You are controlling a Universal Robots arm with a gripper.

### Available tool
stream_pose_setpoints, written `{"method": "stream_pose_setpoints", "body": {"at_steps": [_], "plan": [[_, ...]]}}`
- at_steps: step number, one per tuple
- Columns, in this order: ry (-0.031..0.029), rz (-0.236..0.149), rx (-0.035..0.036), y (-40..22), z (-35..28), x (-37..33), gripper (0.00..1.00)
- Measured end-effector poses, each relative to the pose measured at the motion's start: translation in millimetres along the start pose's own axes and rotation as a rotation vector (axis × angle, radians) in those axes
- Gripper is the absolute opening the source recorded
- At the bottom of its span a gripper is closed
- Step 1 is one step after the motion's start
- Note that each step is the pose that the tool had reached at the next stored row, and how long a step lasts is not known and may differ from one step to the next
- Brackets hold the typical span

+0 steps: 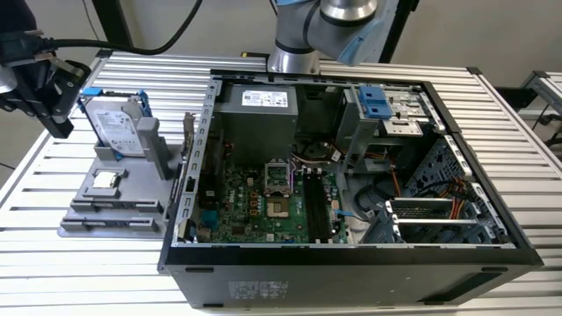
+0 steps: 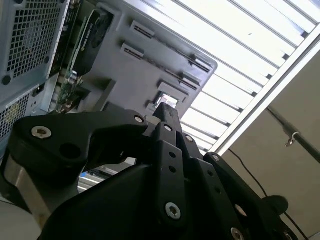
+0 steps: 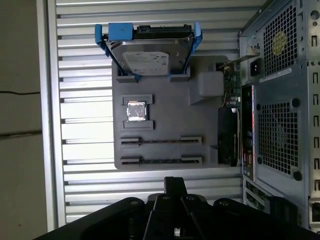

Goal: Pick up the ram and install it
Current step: 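Reach for the ram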

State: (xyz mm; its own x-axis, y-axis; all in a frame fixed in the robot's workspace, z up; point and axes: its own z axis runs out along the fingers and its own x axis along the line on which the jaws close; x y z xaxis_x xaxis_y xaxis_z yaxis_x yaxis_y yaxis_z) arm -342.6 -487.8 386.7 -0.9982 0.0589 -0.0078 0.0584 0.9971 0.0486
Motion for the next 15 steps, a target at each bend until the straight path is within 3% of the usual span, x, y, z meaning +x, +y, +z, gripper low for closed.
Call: {"method": "stream_pose_setpoints", "body": {"at_steps": [8, 15], "plan": [[0.0002, -0.005, 0.0, -0.3, -0.1, 0.0, 0.0], [0.0024, -0.051, -0.0005, -0.3, 0.0, 0.0, 0.0]]}}
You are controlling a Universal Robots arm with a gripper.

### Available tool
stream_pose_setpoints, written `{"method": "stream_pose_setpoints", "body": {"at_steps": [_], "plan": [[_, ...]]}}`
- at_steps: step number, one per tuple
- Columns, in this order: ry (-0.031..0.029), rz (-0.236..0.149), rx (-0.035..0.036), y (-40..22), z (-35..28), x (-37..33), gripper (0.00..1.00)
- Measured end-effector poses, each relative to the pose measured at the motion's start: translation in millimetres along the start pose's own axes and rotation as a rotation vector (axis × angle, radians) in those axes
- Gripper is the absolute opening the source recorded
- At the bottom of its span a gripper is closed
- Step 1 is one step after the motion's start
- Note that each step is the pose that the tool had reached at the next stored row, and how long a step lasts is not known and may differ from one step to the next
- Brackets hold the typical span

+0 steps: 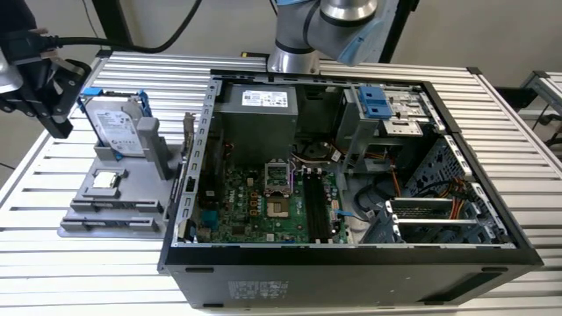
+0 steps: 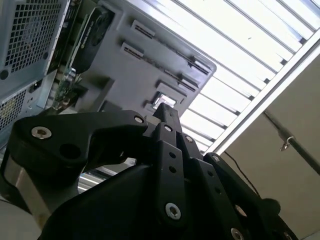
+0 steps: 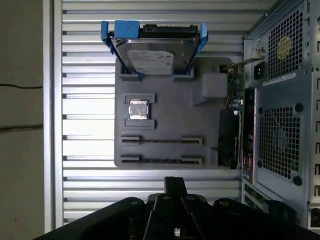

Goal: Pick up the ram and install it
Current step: 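Reach for the ram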

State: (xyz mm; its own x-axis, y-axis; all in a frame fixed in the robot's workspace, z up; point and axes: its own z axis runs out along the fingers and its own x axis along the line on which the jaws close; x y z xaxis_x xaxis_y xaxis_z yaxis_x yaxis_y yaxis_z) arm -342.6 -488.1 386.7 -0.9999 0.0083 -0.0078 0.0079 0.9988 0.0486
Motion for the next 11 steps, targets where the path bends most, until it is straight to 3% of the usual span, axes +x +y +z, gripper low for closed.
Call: {"method": "stream_pose_setpoints", "body": {"at_steps": [11], "plan": [[0.0043, -0.087, -0.0006, 0.1, -0.5, 0.0, 0.0]]}}
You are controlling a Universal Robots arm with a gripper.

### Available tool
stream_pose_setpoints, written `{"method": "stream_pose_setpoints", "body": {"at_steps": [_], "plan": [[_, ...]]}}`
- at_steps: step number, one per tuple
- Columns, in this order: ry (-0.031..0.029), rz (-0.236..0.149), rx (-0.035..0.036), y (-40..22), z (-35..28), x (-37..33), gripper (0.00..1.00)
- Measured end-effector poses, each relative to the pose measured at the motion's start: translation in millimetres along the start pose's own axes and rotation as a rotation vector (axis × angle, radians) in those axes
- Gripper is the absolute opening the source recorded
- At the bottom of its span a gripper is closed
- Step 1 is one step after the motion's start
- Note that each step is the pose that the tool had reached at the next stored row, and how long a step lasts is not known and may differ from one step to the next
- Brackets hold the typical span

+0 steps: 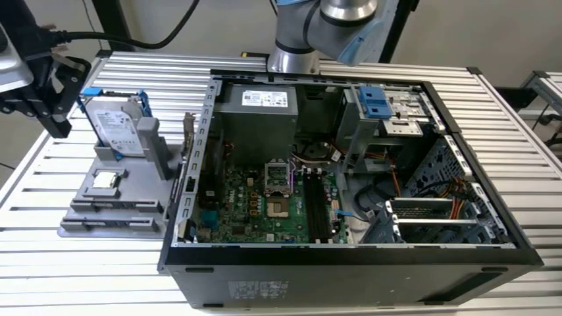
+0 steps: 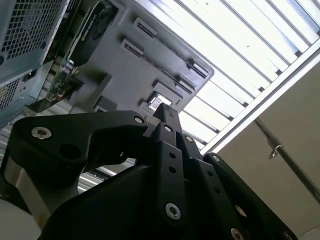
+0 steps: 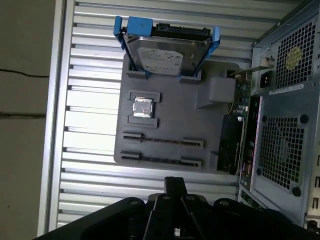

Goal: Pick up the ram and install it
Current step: 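Reach for the ram, then pick up the ram and move it above insertion slot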

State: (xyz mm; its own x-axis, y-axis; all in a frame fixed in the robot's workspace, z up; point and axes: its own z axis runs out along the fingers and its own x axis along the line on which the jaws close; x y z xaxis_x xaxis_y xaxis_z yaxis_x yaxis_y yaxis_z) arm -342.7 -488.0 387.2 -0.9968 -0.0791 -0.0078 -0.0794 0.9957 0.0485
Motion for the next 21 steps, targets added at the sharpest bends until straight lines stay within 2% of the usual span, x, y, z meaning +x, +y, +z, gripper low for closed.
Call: {"method": "stream_pose_setpoints", "body": {"at_steps": [21], "plan": [[0.0071, -0.147, -0.0011, 0.1, -2.1, 0.0, 0.0]]}}
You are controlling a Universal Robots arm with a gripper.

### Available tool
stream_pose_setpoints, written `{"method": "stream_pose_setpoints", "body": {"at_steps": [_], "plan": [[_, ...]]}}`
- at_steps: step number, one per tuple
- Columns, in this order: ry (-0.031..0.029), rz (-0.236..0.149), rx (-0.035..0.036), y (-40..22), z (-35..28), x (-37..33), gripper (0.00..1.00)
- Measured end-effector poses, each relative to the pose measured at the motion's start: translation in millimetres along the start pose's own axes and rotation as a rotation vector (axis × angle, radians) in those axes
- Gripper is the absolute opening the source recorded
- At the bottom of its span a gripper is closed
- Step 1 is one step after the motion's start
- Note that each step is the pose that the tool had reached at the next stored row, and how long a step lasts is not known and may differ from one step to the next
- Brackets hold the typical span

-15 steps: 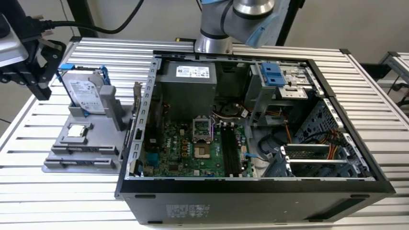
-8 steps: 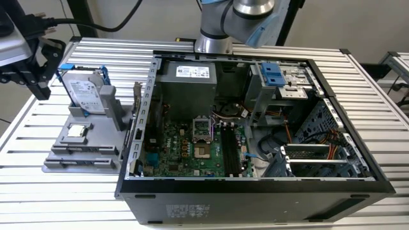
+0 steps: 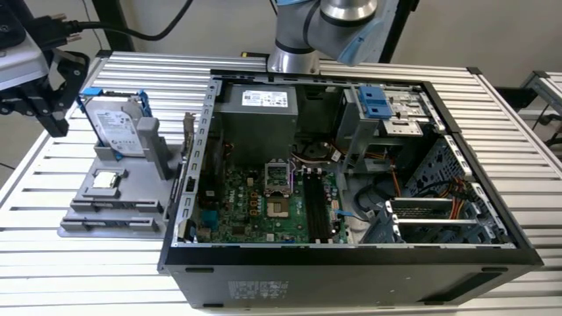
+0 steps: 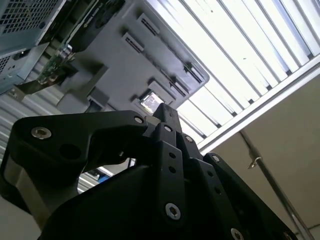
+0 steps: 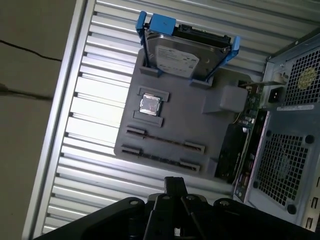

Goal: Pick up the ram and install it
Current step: 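Pick up the ram and move it above insertion slot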

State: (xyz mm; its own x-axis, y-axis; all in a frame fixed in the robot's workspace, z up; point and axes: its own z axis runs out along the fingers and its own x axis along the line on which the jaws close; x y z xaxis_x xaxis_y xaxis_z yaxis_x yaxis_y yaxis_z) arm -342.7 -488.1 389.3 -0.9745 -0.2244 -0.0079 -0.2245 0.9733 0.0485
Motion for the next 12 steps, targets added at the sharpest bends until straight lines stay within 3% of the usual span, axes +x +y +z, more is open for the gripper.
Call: {"method": "stream_pose_setpoints", "body": {"at_steps": [12], "plan": [[0.0039, -0.08, -0.0006, 0.1, -0.9, 0.0, 0.0]]}}
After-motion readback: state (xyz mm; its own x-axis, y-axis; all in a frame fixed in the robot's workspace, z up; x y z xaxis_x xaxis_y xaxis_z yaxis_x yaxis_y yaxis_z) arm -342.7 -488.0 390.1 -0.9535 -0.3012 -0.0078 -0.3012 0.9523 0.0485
